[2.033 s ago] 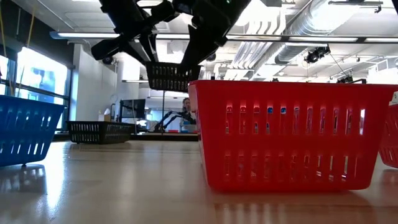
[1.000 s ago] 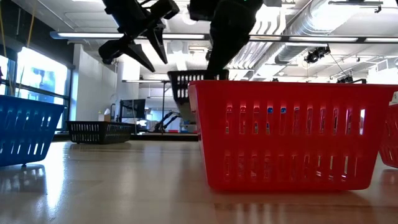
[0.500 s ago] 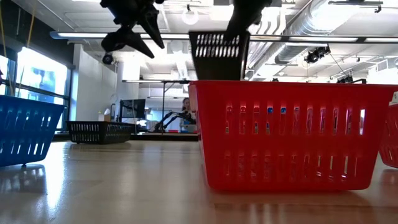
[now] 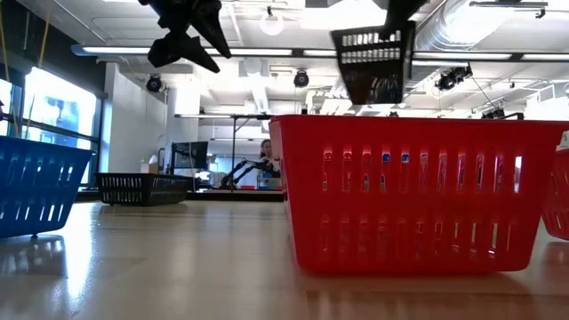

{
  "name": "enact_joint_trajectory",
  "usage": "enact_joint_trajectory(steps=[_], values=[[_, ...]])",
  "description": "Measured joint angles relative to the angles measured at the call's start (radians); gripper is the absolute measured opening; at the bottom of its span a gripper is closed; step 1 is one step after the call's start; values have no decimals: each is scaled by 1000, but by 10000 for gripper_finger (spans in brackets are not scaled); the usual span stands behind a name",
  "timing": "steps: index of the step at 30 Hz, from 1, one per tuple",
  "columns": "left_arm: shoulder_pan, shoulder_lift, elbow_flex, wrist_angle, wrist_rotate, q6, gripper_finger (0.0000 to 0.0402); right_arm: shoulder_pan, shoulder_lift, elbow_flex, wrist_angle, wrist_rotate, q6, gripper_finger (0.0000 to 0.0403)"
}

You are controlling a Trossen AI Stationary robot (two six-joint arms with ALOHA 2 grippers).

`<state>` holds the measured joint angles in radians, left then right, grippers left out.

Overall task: Stack baskets on shelf by color
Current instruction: Stack the bottom black bin on top of the black bin on the shelf

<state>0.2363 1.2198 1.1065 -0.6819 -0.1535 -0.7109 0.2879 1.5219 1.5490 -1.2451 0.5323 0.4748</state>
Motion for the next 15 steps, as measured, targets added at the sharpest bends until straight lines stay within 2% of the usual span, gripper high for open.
enact_joint_trajectory(steps=[10, 15], values=[[8, 0, 0, 0, 6, 70, 152, 16, -36, -3, -183, 51, 79, 0], [27, 0, 0, 2, 12, 79, 154, 12, -153, -140, -137, 85, 114, 0]])
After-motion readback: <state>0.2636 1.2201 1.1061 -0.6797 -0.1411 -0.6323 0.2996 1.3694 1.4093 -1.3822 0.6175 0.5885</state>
